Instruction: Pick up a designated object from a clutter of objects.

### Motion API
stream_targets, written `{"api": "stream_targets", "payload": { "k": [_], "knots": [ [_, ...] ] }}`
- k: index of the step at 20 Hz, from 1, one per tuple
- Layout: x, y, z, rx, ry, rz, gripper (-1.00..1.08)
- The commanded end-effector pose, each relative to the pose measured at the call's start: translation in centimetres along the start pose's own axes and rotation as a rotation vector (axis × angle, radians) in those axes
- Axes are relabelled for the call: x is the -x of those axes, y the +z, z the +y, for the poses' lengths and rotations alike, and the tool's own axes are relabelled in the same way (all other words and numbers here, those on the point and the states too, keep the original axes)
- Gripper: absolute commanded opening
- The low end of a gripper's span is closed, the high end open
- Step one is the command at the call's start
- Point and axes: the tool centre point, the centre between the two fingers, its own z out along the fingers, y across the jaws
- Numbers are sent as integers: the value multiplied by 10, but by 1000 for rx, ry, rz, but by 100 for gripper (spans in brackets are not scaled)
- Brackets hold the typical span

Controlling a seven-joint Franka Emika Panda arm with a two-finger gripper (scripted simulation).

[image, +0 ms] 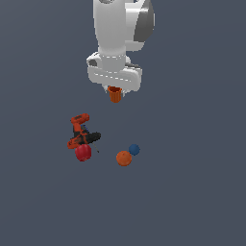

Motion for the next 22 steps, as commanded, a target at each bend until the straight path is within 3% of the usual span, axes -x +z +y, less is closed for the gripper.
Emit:
{"api": "stream_targets", "payload": {
  "k": [1,12,22],
  "knots": [
    [-8,-21,22,0,0,0,-100],
    [-44,-102,108,6,2,1,-100],
    [-61,-135,141,8,1,2,-100]
  ]
}}
